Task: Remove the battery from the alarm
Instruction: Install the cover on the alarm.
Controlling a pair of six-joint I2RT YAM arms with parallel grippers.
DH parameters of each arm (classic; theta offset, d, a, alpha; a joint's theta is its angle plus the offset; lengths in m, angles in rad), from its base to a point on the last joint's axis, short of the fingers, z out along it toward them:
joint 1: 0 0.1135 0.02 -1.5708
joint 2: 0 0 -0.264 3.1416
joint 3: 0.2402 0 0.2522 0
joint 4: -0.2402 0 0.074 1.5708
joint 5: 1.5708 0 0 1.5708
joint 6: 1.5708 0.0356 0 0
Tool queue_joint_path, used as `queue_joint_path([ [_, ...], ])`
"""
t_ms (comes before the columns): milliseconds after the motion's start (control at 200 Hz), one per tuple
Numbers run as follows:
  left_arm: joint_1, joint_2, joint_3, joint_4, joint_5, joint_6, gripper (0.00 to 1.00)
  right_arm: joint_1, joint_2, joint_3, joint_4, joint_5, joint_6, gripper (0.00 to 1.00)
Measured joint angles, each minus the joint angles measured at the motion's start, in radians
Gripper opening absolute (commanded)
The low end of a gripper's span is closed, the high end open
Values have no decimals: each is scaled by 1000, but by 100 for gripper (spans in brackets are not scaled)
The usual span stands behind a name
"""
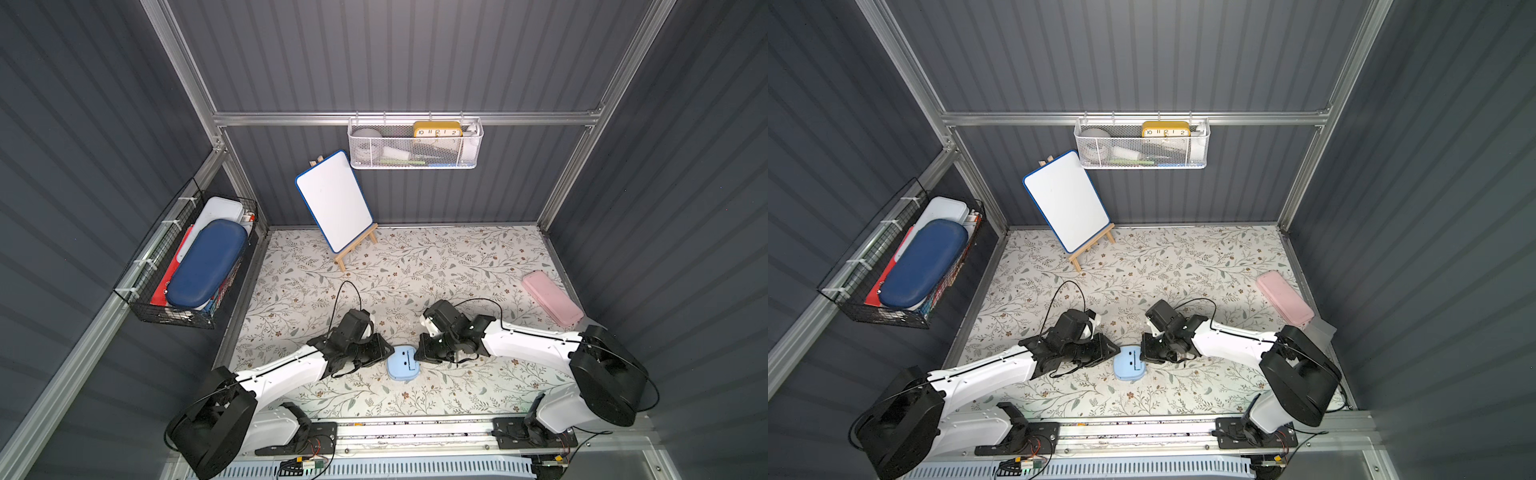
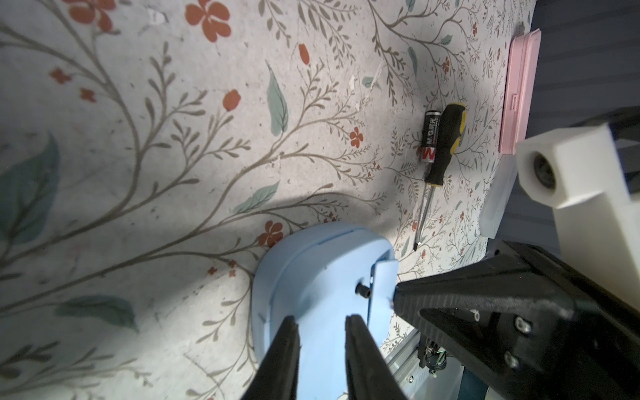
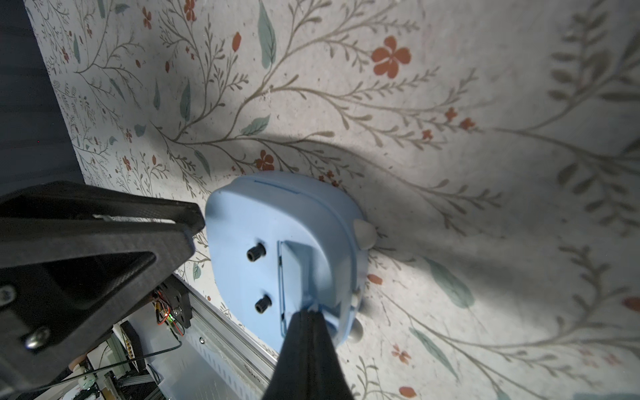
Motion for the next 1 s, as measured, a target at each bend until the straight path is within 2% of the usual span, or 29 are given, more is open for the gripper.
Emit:
queue_joint_path([
  [1001,-6,-44,-39,15,2,-6,27,3,34,31,-20,-3,27,0],
])
